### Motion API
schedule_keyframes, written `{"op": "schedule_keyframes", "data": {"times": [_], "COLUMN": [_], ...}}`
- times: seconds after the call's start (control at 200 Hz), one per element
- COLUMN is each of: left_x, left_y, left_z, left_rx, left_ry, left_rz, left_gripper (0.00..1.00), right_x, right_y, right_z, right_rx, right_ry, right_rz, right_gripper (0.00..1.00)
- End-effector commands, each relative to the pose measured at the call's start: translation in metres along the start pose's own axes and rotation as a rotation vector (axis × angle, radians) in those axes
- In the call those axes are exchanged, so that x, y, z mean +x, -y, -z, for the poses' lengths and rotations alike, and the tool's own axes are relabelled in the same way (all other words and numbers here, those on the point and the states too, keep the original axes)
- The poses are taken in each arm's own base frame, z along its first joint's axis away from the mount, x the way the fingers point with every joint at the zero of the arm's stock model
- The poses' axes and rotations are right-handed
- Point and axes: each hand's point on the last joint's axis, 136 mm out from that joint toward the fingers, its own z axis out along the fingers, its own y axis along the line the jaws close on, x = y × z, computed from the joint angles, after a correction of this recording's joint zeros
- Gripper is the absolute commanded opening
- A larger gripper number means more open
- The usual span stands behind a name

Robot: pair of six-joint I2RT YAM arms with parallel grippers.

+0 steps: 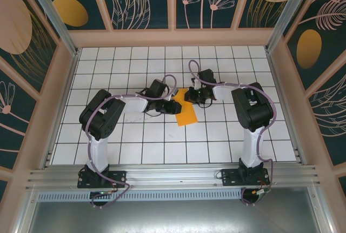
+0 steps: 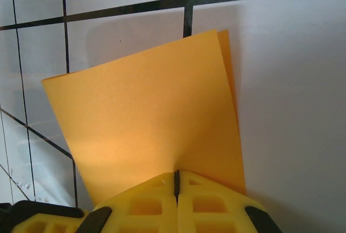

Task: Fold a paper plane with a square sheet of paper (fold left side to right side)
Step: Hold the square sheet of paper at the center of the table.

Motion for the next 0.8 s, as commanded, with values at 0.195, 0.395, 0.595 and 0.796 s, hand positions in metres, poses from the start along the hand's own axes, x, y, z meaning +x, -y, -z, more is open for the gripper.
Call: {"op": "schedule_keyframes", "data": {"times": [0.195,0.395,0.595,0.796], "left_x": [0.017,0.033,0.038,0.037], "left_y": [-0.028,-0.031,-0.032,-0.029], "left_z": [-0.007,-0.008,-0.010,-0.007], "left_rx": [-0.124,-0.149,-0.158,-0.163], "left_ry": [-0.030,-0.051,-0.052,-0.049], "left_rz": [0.025,0.041,0.055,0.048], "left_gripper": [0.29,0.29,0.29,0.29], "right_x": [0.012,-0.031,-0.014,0.057], "right_y": [0.012,-0.023,-0.016,-0.012], "right_z": [-0.003,0.038,0.079,0.074], "right_rx": [0.042,0.014,0.110,0.067], "right_ry": [-0.021,0.132,0.154,-0.002], "right_rz": [-0.007,0.096,0.117,0.052], "right_gripper": [0.05,0.29,0.36,0.05]}}
